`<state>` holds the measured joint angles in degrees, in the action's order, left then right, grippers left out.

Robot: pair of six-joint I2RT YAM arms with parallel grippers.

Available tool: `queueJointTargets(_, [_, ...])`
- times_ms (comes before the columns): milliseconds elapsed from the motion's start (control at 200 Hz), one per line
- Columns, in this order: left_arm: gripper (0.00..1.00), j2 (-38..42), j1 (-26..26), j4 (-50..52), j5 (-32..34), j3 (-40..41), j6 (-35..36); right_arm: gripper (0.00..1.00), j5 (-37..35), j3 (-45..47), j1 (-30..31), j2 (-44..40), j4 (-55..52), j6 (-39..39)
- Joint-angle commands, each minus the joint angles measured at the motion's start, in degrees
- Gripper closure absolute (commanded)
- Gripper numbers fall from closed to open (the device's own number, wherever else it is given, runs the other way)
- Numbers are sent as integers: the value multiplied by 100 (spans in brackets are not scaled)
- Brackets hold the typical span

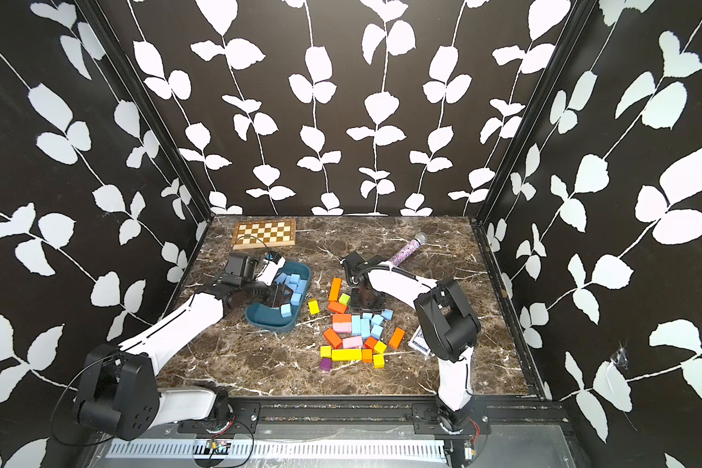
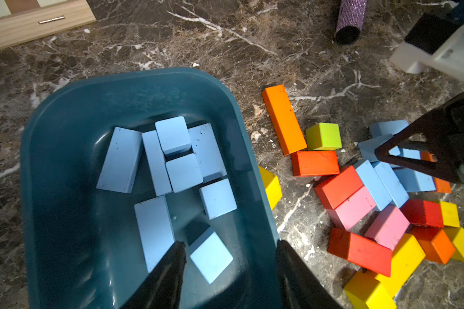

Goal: Pick out the blue building blocks
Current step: Pick up the building block from the center of the board.

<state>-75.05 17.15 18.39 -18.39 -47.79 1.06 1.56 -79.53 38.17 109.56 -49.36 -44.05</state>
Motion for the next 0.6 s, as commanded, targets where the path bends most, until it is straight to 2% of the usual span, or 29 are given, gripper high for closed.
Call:
queueJointTargets(0, [43,139,-40,-83,-94,119,-27,57,-164,-107,25,125,-129,-1])
queueJointTargets(75, [43,152,-36,-77,-105,137,-28,58,-156,-101,25,149,-100,-13])
queueJointTargets(395, [44,268,-38,-48,-211,120,259,77,-170,-32,28,10,9,8])
queueJointTargets(595, [42,237,-37,-7,-621,-14,944,82,323,315,50,-648,1086,169])
